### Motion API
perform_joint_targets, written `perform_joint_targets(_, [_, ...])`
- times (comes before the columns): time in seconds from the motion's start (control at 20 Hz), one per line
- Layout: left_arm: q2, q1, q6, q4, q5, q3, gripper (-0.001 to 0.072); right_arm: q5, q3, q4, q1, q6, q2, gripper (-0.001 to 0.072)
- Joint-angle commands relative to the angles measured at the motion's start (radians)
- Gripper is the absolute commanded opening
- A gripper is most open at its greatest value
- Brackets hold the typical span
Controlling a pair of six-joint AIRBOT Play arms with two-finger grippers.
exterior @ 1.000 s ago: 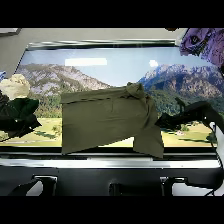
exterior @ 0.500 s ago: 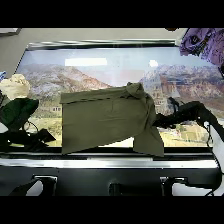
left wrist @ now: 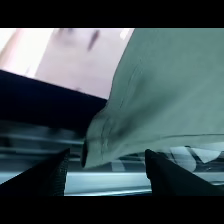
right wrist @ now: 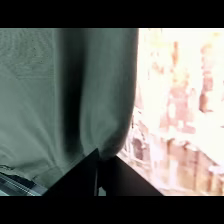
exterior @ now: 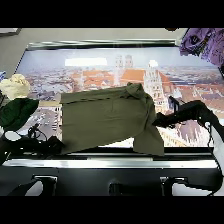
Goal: Fold the clothes and pants, and hang the long-sleeved shirts on hangers.
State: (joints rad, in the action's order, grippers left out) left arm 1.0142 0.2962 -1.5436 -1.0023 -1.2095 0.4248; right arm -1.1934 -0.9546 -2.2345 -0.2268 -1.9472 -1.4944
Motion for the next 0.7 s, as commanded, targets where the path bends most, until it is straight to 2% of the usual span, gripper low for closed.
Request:
perform_joint_targets(0.0, [0.089,-0.081,0.003,0.028,0.066,-0.01,0.0545,-0.015,0.0,-0.008,0.001,0.0,0.012,0.0028])
perform_joint_targets(0.05, [0.114,-0.106,0.003,0.034,0.085,-0.01,0.0518,-0.015,0.0,-0.009,0.001,0.003,0.019,0.0028])
perform_joint_targets(0.1, [0.132,-0.124,0.004,0.052,0.105,-0.008,0.0386,-0.015,0.0,-0.009,0.001,0.005,0.028,0.0028])
perform_joint_targets(0.15, [0.134,-0.13,0.027,0.082,0.118,0.001,0.0139,-0.015,0.0,-0.01,0.001,0.011,0.04,0.0028])
perform_joint_targets(0.2, [0.131,-0.129,0.058,0.119,0.121,0.023,0.0016,-0.014,0.0,-0.022,0.001,0.018,0.056,0.0028])
perform_joint_targets(0.4, [0.12,-0.129,0.063,0.126,0.106,0.279,0.0013,0.013,-0.083,-0.143,0.002,-0.004,0.148,0.0027])
perform_joint_targets(0.65, [0.114,-0.13,-0.033,-0.093,0.04,0.94,0.0013,-0.041,-0.543,-0.122,0.002,0.058,0.26,0.0027])
